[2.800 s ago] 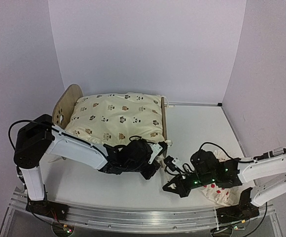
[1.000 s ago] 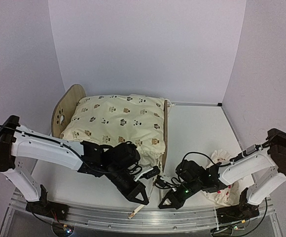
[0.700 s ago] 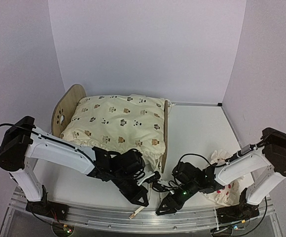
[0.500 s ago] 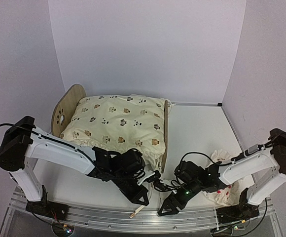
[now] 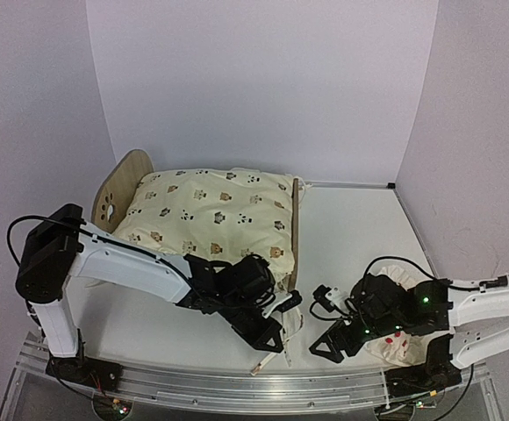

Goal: Set up the pet bed

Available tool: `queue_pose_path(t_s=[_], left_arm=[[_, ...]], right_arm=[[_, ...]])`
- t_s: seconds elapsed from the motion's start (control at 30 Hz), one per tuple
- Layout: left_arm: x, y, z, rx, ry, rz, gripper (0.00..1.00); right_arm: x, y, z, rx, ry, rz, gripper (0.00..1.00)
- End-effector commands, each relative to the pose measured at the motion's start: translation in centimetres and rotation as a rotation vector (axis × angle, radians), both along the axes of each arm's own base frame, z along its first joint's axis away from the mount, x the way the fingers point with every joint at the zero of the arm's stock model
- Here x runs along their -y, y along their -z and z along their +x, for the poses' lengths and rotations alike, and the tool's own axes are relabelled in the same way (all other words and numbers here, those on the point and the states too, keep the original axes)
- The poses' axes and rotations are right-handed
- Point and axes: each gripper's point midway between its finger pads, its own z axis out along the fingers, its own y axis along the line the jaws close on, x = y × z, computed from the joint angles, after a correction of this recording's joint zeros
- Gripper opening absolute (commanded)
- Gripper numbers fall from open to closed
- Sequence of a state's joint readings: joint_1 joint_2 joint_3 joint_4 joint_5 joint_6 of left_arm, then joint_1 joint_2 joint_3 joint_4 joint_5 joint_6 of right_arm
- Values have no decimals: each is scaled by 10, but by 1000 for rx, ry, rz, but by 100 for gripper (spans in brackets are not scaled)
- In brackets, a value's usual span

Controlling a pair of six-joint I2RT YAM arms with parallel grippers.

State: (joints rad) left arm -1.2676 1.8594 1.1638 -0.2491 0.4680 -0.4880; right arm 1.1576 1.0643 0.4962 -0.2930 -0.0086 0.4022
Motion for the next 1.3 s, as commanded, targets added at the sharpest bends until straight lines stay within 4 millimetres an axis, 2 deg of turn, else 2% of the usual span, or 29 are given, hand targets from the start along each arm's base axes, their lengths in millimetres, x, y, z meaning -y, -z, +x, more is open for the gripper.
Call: queue_pose_path(t_s=[0.0,0.17,0.3,0.53,0.67,0.87,1.07,1.27], left_arm=[[32,-6,16,45,-3,-40,2],[28,22,38,150,-33,102,2],[25,28,48,203,-43,149,2],[13,40,59,262,-59,218,3],[9,35,59,274,-54,218,3],[-7,38,58,284,-57,268,3],[-18,30,58,293,-81,256,3],[4,10,49,249,-52,140,4]], right_arm=[[26,-5,23,145,115,-46,83],[29,-6,26,166,126,-42,80],[25,-4,29,168,135,-49,78],[6,7,31,138,128,-23,68],[-10,8,27,100,101,18,61],[-14,14,29,94,107,13,58],[-19,17,29,88,95,12,58],[-19,10,34,120,108,22,57]])
